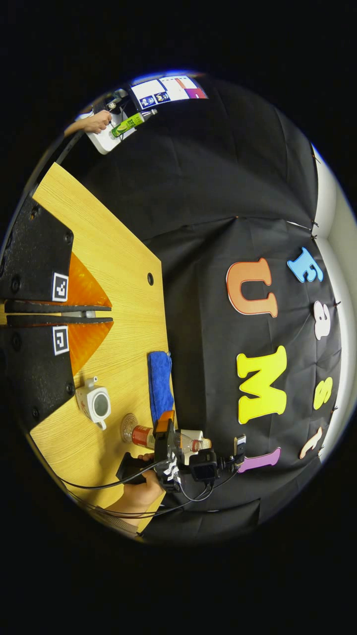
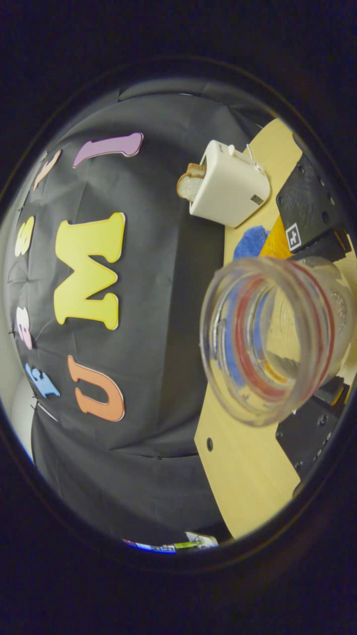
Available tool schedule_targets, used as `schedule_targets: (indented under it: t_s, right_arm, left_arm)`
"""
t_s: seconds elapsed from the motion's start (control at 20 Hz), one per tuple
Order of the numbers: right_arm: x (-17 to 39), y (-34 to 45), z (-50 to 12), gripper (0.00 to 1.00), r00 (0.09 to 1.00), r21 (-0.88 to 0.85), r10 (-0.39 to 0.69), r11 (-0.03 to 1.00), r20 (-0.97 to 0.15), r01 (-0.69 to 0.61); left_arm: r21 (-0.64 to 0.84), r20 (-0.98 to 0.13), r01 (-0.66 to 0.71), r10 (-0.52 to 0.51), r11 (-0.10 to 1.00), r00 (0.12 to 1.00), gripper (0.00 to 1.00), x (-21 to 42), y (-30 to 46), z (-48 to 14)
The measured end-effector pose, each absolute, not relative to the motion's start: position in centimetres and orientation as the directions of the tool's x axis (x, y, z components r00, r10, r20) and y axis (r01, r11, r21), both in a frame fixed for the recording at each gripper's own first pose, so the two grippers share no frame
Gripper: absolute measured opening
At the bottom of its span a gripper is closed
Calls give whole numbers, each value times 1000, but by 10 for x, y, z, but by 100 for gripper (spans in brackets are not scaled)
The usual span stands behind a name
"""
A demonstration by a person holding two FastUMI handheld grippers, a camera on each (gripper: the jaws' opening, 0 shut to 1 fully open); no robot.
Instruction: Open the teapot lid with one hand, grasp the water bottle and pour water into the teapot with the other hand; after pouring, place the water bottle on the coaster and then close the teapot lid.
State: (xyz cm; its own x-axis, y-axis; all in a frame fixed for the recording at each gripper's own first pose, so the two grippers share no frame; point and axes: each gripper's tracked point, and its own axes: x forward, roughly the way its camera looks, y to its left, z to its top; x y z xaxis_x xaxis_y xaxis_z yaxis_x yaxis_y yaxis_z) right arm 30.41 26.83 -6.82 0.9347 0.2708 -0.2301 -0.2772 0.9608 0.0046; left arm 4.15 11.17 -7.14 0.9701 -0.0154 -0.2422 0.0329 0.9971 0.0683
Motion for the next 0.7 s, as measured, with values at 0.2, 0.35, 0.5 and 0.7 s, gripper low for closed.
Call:
schedule_targets:
  t_s: [0.2, 0.35, 0.5, 0.7]
  right_arm:
    - [303, 268, -70, 80, 926, 32, 290, 956, -243, -292]
    - [304, 266, -68, 81, 922, 64, 305, 952, -240, -299]
    - [303, 263, -64, 86, 924, 67, 308, 951, -227, -301]
    - [302, 260, -58, 90, 927, 62, 311, 950, -210, -305]
  left_arm:
    - [75, -238, 41, -22, 996, 971, 4, 41, 108, -70]
    - [85, -241, 45, -24, 995, 970, 4, 42, 107, -73]
    - [94, -245, 49, -25, 994, 969, 4, 42, 105, -74]
    - [103, -249, 52, -25, 993, 968, 4, 43, 103, -74]
